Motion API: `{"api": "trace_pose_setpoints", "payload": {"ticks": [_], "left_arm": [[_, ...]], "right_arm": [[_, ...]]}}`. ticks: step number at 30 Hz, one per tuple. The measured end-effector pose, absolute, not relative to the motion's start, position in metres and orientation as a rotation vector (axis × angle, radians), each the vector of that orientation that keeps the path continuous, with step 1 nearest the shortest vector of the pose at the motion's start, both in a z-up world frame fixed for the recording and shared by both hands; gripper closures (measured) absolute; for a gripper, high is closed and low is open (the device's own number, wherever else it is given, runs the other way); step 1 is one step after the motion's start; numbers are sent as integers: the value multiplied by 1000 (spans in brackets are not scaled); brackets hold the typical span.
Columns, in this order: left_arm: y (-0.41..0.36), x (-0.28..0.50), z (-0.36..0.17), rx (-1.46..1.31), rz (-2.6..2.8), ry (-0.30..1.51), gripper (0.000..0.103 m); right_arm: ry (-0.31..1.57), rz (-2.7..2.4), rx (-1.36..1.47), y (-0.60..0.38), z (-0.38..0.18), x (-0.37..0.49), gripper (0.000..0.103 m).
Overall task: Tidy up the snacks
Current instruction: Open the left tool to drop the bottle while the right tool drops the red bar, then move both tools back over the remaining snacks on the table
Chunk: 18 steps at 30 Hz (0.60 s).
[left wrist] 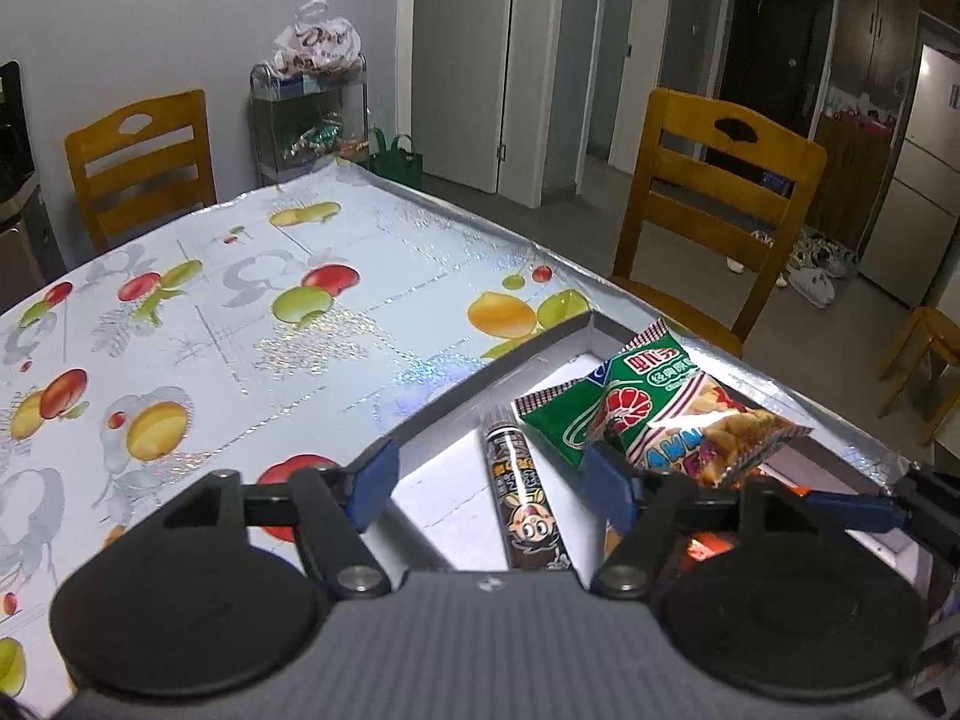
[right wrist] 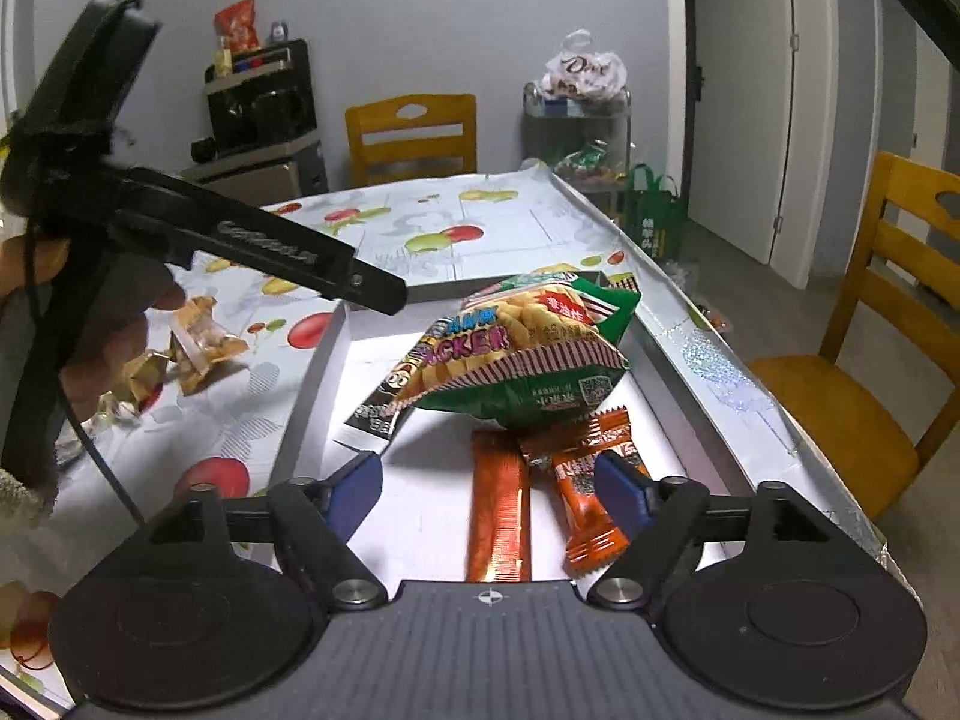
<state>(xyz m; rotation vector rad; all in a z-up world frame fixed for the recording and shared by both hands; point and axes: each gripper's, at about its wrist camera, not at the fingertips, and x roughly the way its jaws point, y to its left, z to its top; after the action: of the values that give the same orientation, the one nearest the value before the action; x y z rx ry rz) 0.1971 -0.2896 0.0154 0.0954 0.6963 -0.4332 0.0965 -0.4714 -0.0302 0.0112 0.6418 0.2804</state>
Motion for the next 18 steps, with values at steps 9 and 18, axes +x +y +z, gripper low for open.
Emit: {"api": "trace_pose_setpoints", "payload": {"ticks": [9,18], "left_arm": [[-249,163,36,59,-434,626,14],[-206,130,52,53,-416,567,13]], "right_arm": [[585,319,-44,-443,-10,88,14],[529,345,-68,-414,10,82,10]]}}
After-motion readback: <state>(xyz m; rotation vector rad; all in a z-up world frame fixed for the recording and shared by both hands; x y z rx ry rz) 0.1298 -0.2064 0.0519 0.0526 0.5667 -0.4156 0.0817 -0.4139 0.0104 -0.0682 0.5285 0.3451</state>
